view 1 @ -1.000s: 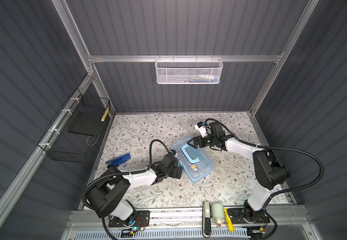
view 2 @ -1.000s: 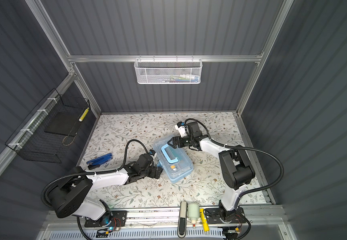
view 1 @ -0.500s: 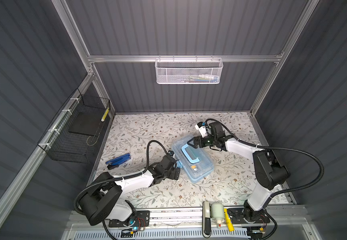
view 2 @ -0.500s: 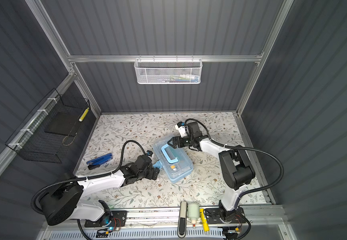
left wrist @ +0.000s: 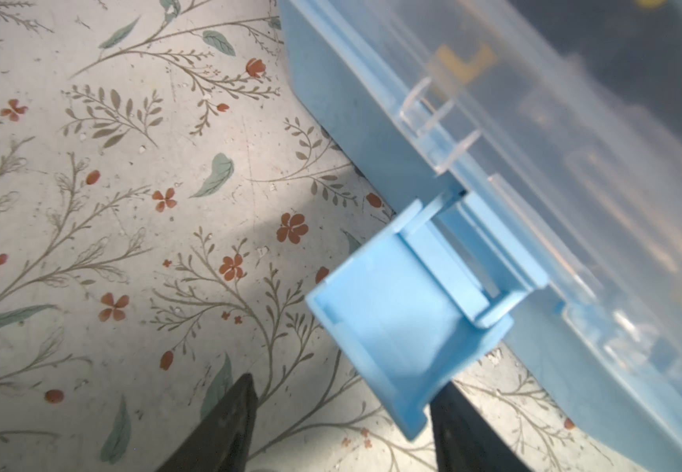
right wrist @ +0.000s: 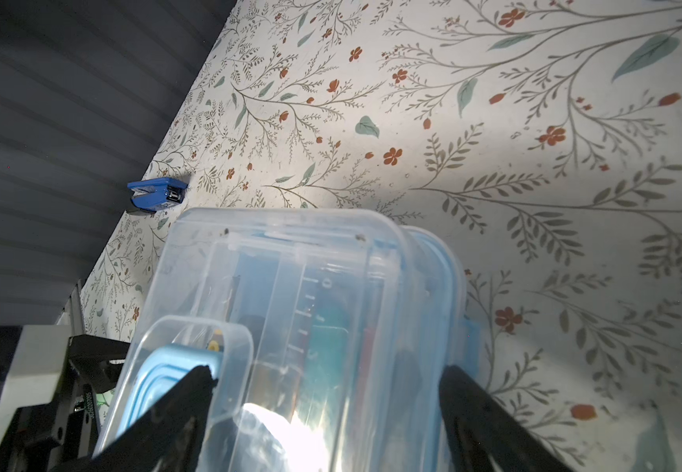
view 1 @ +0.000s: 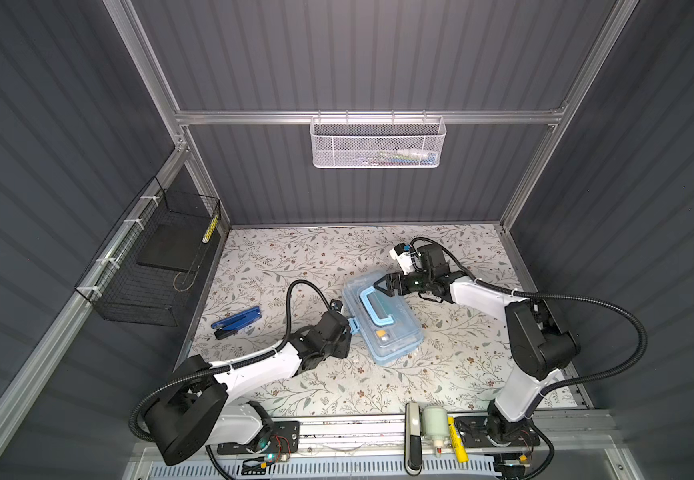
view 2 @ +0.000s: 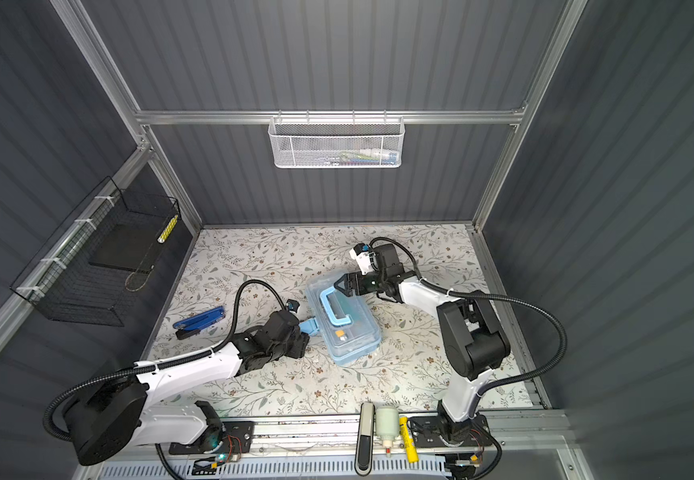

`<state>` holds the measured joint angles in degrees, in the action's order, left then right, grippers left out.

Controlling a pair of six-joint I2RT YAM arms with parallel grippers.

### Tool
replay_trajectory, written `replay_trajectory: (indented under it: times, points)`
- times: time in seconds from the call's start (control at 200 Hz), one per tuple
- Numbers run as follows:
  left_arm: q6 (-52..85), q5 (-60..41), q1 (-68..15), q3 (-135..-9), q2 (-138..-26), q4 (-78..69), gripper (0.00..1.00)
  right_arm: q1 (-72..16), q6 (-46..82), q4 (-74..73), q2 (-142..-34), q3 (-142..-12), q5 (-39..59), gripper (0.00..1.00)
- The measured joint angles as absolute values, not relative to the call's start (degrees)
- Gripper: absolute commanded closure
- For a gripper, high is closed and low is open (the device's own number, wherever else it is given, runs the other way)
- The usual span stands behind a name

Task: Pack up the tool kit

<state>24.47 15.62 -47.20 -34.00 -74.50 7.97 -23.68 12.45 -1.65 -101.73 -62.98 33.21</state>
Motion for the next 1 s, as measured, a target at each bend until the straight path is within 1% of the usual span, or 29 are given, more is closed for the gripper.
replay_trajectory:
  times: [0.165,0.405,0.44,0.535,0.611,0.761,0.941,1.001]
  points:
    - [24.7,17.4,-47.0,-34.0,-71.5,8.1,0.37,-23.7,12.6,-1.7,-101.7,-63.0,33.2,0.13]
    - [24.7,16.8,-46.9,-34.0,-69.3,7.0,0.38,-23.7,12.6,-2.1,-101.7,-62.8,33.3,0.13]
    - [24.7,16.7,-46.9,-34.0,-68.9,6.7,0.4,-23.7,12.6,-2.1,-101.7,-62.7,33.3,0.13]
    - [24.7,16.3,-46.9,-34.0,-68.1,5.5,0.52,-23.7,12.6,-2.2,-101.7,-62.7,33.3,0.13]
    - [25.0,15.6,-46.9,-34.0,-68.0,4.2,0.57,-23.7,12.6,-2.2,-101.7,-62.7,33.4,0.14]
    - [25.3,14.8,-46.9,-33.6,-68.0,1.7,0.58,-23.7,12.6,-2.4,-101.7,-62.6,33.7,0.14]
    - [26.5,13.4,-46.8,-32.2,-68.0,-1.5,0.67,-23.7,12.6,-2.6,-101.7,-62.5,33.8,0.14]
    - [26.8,13.1,-46.7,-32.1,-68.0,-2.4,0.67,-23.7,12.6,-2.7,-101.7,-62.5,33.9,0.15]
